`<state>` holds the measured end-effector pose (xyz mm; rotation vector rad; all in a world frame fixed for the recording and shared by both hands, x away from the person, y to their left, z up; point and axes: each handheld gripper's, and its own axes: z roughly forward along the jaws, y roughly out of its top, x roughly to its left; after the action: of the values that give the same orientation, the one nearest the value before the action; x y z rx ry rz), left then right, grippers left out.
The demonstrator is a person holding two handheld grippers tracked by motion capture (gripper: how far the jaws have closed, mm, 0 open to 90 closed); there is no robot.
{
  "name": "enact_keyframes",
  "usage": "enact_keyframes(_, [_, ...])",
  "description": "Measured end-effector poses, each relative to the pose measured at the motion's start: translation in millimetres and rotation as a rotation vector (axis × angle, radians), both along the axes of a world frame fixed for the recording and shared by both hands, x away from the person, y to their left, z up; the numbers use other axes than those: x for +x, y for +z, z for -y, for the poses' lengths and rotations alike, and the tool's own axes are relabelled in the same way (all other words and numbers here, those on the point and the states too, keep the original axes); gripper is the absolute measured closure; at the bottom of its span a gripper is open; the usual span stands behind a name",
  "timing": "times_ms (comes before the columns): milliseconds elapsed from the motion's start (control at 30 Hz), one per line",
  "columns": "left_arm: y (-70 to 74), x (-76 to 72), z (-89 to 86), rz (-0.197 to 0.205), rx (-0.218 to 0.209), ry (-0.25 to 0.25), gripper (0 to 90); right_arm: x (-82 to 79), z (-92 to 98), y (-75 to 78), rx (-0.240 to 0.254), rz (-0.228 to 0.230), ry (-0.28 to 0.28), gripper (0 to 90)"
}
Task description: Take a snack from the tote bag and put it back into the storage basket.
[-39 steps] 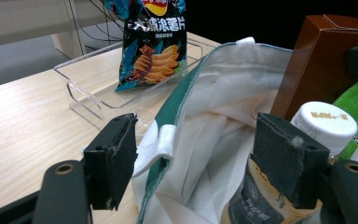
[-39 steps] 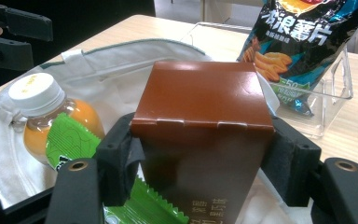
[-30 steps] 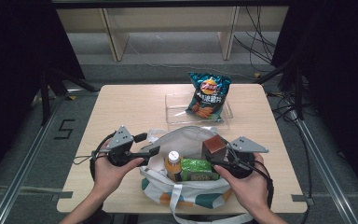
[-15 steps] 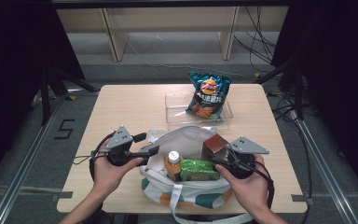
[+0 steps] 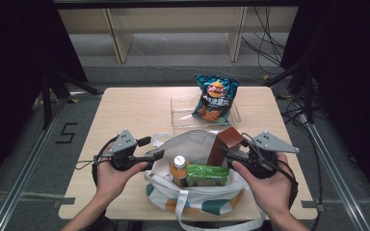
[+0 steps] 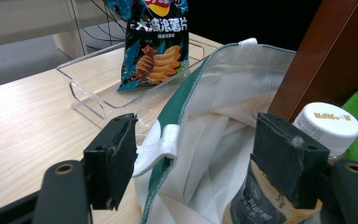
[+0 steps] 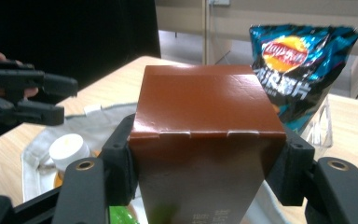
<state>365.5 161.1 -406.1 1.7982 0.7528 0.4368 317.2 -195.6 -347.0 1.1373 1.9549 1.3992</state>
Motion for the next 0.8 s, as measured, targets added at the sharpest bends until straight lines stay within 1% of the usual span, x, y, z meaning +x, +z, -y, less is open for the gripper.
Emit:
enact_keyframes(33, [-0.1, -0.1, 0.1, -0.001, -0.001, 0.001, 29.7, -0.5, 0.5, 2.8, 0.012, -0.003, -0.008, 39.1])
enact_keyframes(67, [0.0, -0.2, 0.0, -0.001, -0.001, 0.001, 29.7, 0.0, 1.5, 5.5, 0.013, 0.012, -0.002, 39.1])
enact_keyframes(100, [0.0, 0.0, -0.1, 0.001, 0.000, -0.001, 29.6, -0.5, 2.1, 8.3, 0.025, 0.006, -0.005, 39.1])
enact_keyframes(167, [-0.1, -0.5, -0.1, -0.006, -0.005, 0.006, 29.6, 0.5, 3.5, 13.0, 0.036, 0.031, -0.005, 39.1])
enact_keyframes(233, [0.0, -0.3, -0.2, -0.006, -0.007, 0.007, 29.7, 0.0, 6.0, 18.7, 0.036, 0.035, -0.013, 39.2])
enact_keyframes(267, [0.1, -0.3, -0.3, -0.005, -0.005, 0.006, 29.7, -0.4, 6.3, 20.9, 0.049, 0.035, -0.014, 39.1])
enact_keyframes(333, [0.1, -0.4, 0.0, -0.004, -0.004, 0.004, 29.7, -0.6, 8.1, 26.0, 0.055, 0.042, -0.014, 39.2])
enact_keyframes(367, [0.1, -0.3, 0.0, -0.001, -0.001, 0.001, 29.7, 0.2, 8.9, 27.8, 0.059, 0.061, -0.012, 39.2])
enact_keyframes(400, [0.1, -0.3, 0.1, -0.001, -0.001, 0.000, 29.7, -0.6, 9.9, 30.6, 0.056, 0.051, -0.018, 39.2])
enact_keyframes(433, [0.0, -0.4, 0.2, -0.005, -0.004, 0.002, 29.6, -0.4, 10.1, 32.4, 0.067, 0.063, -0.020, 39.2])
enact_keyframes(500, [-0.1, 0.0, -0.1, -0.003, -0.002, 0.002, 29.7, -1.5, 10.6, 36.3, 0.080, 0.060, -0.009, 39.2])
enact_keyframes(533, [-0.1, 0.0, -0.2, -0.004, -0.001, 0.002, 29.6, -1.8, 10.6, 38.4, 0.083, 0.067, -0.019, 39.2])
enact_keyframes(567, [-0.1, -0.1, -0.2, -0.004, -0.002, 0.002, 29.6, -2.0, 10.4, 40.0, 0.092, 0.067, -0.017, 39.2])
enact_keyframes(600, [-0.1, -0.1, -0.1, -0.003, -0.003, 0.002, 29.7, -2.2, 11.5, 41.6, 0.083, 0.076, -0.024, 39.2])
enact_keyframes(633, [0.0, -0.3, -0.1, -0.005, -0.003, 0.003, 29.7, -1.6, 13.1, 42.9, 0.074, 0.079, -0.016, 39.2])
enact_keyframes(667, [0.0, -0.4, 0.0, -0.006, -0.005, 0.005, 29.6, -1.2, 13.4, 44.0, 0.073, 0.089, -0.022, 39.2])
enact_keyframes(733, [0.1, -0.4, 0.0, -0.007, -0.005, 0.006, 29.7, -0.9, 13.6, 46.3, 0.083, 0.086, -0.019, 39.3])
enact_keyframes(767, [0.2, -0.4, -0.1, -0.005, -0.005, 0.005, 29.7, -0.8, 13.7, 47.7, 0.091, 0.090, -0.027, 39.2])
enact_keyframes(800, [0.0, -0.1, 0.0, -0.004, -0.011, 0.001, 29.7, -0.6, 15.2, 49.1, 0.077, 0.100, -0.030, 39.2])
